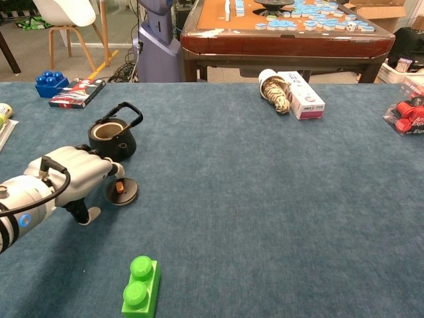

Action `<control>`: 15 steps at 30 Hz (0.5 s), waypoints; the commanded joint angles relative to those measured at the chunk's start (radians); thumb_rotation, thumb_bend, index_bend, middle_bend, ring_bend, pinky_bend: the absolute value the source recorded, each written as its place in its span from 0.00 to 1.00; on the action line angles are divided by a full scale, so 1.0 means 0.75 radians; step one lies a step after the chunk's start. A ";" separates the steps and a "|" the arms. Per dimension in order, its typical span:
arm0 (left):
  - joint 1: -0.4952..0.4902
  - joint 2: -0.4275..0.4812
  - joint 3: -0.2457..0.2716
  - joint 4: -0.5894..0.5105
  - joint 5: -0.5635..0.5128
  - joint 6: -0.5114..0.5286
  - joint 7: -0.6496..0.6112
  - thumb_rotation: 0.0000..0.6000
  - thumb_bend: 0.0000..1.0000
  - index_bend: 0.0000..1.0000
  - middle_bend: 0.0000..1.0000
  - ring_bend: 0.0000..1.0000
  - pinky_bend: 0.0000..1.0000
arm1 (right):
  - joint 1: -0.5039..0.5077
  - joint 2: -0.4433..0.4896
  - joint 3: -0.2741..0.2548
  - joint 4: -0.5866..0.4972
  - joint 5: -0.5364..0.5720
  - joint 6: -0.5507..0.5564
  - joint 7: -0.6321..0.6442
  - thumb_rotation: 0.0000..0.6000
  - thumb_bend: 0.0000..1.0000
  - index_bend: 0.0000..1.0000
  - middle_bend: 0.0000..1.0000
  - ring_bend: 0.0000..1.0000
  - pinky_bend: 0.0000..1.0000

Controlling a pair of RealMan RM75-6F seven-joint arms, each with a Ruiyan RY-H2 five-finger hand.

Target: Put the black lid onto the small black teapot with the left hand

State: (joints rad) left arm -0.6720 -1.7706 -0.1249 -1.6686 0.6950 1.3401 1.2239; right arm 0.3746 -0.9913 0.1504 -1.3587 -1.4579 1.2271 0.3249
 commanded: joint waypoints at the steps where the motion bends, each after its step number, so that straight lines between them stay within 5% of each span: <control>1: -0.019 -0.012 -0.006 0.004 -0.011 0.000 0.014 1.00 0.37 0.16 0.15 0.00 0.00 | 0.000 -0.002 -0.001 0.014 -0.004 0.002 0.014 1.00 0.39 0.00 0.00 0.00 0.00; 15: -0.098 -0.026 -0.033 0.052 -0.074 -0.052 0.023 1.00 0.37 0.16 0.15 0.00 0.00 | 0.003 -0.020 -0.007 0.082 0.000 -0.013 0.068 1.00 0.39 0.00 0.00 0.00 0.00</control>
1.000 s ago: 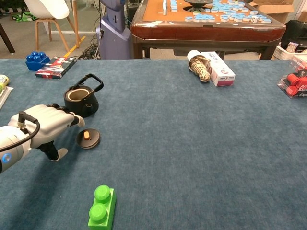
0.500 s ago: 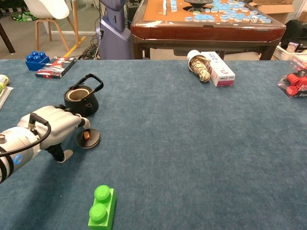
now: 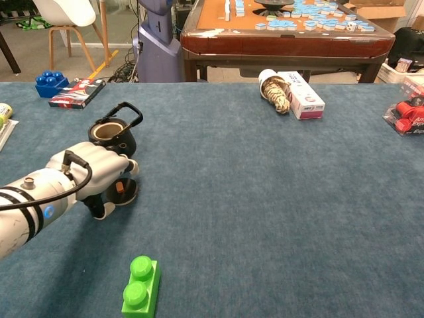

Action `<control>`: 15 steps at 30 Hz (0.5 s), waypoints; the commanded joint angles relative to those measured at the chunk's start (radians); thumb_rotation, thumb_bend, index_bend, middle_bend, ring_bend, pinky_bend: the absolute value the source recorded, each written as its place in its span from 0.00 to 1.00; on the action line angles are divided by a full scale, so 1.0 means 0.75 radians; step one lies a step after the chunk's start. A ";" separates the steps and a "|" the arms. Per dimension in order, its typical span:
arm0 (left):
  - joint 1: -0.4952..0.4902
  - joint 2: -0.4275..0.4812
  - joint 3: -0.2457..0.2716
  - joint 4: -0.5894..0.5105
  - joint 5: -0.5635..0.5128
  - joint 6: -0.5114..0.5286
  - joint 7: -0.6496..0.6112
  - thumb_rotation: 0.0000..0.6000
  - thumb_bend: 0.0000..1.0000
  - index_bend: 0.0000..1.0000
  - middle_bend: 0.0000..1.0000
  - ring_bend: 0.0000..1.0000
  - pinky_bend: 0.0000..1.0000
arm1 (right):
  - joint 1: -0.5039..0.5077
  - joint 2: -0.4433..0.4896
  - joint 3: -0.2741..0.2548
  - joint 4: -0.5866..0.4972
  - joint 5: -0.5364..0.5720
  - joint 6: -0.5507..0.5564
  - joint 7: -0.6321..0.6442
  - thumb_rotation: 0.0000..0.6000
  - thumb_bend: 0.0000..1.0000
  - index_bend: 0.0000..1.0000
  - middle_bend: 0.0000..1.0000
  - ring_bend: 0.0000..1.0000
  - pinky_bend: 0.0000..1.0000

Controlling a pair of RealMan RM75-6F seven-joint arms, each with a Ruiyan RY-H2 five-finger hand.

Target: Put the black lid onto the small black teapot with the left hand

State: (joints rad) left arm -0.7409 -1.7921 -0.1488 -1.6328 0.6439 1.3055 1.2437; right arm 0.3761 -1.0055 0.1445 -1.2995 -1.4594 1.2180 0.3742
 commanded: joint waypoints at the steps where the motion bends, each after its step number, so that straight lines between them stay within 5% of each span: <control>1: -0.010 0.005 -0.001 0.005 -0.009 -0.010 -0.006 1.00 0.37 0.16 0.15 0.00 0.00 | 0.002 -0.001 0.002 0.004 0.002 -0.001 0.002 1.00 0.39 0.00 0.00 0.00 0.00; 15: -0.019 0.031 0.040 -0.012 0.003 0.009 -0.053 1.00 0.37 0.25 0.15 0.00 0.00 | 0.002 -0.001 0.003 -0.015 0.000 0.011 -0.020 1.00 0.39 0.00 0.00 0.00 0.00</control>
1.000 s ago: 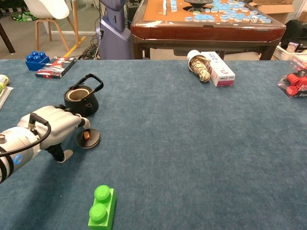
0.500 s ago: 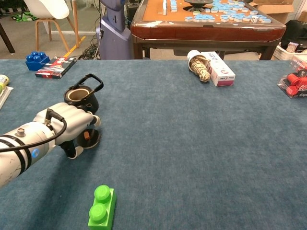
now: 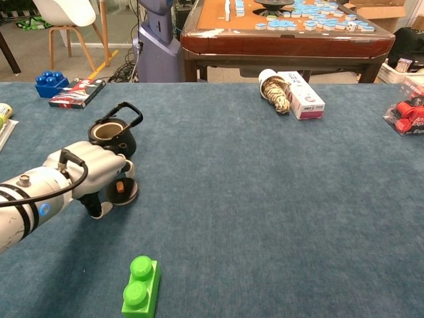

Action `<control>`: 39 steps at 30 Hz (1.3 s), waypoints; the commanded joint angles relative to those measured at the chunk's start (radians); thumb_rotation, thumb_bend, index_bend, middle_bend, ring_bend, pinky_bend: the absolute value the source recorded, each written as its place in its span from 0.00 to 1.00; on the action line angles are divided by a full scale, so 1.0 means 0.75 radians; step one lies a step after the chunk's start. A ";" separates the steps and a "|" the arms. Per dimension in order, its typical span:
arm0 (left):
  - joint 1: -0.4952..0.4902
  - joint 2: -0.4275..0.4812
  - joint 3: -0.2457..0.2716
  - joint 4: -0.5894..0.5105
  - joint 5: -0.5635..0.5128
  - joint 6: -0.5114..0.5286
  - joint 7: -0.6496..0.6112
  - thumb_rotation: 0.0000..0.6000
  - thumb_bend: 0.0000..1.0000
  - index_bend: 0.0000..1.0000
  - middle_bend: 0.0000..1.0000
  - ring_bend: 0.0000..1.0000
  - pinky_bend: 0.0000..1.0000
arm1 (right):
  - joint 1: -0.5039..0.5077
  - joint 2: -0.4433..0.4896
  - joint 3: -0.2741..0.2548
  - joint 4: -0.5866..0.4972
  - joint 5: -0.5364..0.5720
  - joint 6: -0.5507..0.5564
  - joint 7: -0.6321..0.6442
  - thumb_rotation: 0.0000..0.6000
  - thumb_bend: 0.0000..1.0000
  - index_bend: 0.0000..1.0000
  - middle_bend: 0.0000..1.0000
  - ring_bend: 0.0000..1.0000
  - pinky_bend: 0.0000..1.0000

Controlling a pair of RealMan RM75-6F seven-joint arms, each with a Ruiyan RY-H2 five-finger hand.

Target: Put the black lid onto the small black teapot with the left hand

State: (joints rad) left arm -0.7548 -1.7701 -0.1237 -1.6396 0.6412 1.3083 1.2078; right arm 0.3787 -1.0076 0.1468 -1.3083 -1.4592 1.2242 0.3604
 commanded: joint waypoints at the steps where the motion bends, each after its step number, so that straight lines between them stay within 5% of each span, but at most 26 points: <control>1: -0.001 0.001 0.010 -0.004 0.010 0.008 -0.006 1.00 0.37 0.26 0.15 0.00 0.00 | -0.002 0.002 0.000 -0.005 0.000 0.004 -0.003 1.00 0.39 0.00 0.00 0.00 0.00; 19: 0.005 0.003 0.045 0.007 0.046 0.010 -0.068 1.00 0.37 0.30 0.15 0.00 0.00 | -0.004 -0.001 -0.001 -0.006 0.007 0.001 -0.011 1.00 0.39 0.00 0.00 0.00 0.00; 39: 0.078 0.153 0.068 -0.214 0.087 0.177 -0.079 1.00 0.37 0.31 0.15 0.00 0.00 | 0.024 -0.024 0.002 0.000 0.004 -0.027 -0.014 1.00 0.39 0.00 0.00 0.00 0.00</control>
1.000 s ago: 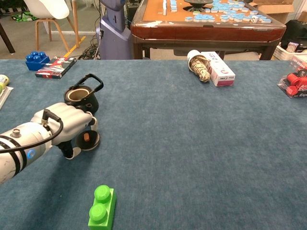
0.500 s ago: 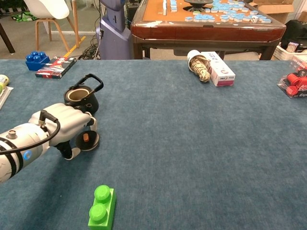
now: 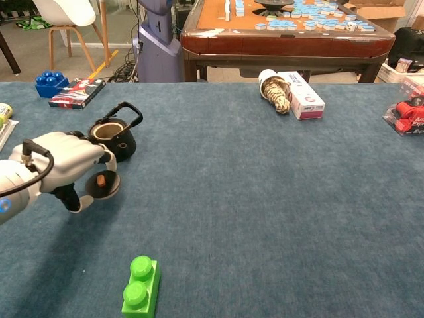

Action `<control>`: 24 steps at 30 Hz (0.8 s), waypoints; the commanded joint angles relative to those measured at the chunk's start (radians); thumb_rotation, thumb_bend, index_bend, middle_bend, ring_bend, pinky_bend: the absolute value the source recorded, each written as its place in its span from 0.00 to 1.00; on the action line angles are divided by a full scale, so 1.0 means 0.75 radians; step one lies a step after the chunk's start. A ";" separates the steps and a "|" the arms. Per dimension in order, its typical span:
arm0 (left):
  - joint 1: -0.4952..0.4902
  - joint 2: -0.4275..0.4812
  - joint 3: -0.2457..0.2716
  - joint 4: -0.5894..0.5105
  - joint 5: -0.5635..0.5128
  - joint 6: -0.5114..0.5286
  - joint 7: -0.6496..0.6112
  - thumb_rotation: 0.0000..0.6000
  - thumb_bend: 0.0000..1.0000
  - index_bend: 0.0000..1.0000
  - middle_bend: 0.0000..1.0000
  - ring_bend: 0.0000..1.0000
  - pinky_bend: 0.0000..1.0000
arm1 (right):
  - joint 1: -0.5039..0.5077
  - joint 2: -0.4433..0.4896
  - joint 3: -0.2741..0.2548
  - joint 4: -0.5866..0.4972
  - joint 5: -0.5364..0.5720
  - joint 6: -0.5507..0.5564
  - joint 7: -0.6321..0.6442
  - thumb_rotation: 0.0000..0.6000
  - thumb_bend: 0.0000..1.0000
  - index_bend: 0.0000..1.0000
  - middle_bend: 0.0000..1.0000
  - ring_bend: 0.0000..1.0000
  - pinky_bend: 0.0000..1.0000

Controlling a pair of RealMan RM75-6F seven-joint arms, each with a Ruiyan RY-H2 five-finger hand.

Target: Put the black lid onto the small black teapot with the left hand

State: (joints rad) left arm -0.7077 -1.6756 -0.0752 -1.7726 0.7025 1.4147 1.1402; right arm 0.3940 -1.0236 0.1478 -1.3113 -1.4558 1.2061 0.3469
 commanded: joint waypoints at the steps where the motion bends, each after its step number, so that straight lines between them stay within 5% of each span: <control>1: 0.018 0.034 0.006 -0.046 0.006 0.045 0.015 1.00 0.37 0.31 0.15 0.00 0.00 | 0.006 -0.005 0.001 0.004 -0.002 -0.004 0.006 1.00 0.39 0.00 0.00 0.00 0.00; 24: -0.032 0.109 -0.029 -0.183 -0.028 0.072 0.142 1.00 0.37 0.31 0.15 0.00 0.00 | 0.019 0.010 0.007 -0.072 0.013 -0.014 -0.070 1.00 0.39 0.00 0.00 0.00 0.00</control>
State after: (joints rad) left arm -0.7284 -1.5953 -0.0941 -1.9075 0.6845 1.4707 1.2436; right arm 0.4088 -1.0183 0.1517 -1.3628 -1.4479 1.1956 0.2971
